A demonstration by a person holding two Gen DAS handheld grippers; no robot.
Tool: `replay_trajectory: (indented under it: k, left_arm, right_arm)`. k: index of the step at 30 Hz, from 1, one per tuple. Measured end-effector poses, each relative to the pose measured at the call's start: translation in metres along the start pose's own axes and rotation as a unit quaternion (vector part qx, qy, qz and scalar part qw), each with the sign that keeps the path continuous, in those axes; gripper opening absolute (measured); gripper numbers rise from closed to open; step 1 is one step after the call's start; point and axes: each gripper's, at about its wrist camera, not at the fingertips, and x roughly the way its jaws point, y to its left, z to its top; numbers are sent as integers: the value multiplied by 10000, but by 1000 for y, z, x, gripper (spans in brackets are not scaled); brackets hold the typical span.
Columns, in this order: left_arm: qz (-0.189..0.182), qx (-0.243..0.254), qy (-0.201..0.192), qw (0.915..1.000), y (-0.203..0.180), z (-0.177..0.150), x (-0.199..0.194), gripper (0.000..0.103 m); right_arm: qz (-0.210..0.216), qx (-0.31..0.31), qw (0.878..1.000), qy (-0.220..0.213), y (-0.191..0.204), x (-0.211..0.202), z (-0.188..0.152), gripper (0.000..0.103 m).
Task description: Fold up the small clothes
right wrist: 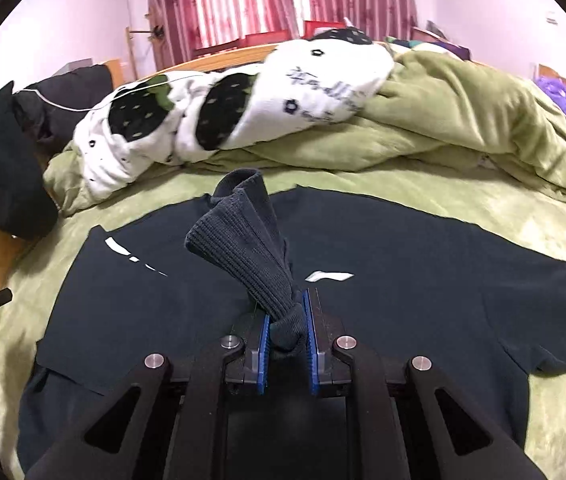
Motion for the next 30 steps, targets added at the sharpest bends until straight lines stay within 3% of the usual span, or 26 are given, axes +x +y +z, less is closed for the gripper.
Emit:
replay_trajectory:
  k: [5,8,14,18,22,30]
  left_arm:
    - [46,181,34,9998,-12,-3,3,74]
    - [27,204,65,9998,-15,-4,6,74]
    - [32,276,91,9996,-22,-5,12,74]
    - [-29,307,108,9995,-28,-6,15,74]
    - [11,458,82,9989,-38,-9,15,74]
    - [-161,531,92,9984,-77,-5,2,74]
  right_arm:
    - [-58,76,9997,235,-25,7,-18,16]
    - [-156,80,9987,476,-39,10,-29,28]
    - [-494,-4,9973,550,-67,10,-37,48]
    - [-484,33,9966,663,-75,22,-43,48]
    - [-713,-292,9916,1038,-69,46,-57,47]
    - [-728,-100,9948,708,-87,13,-41,48]
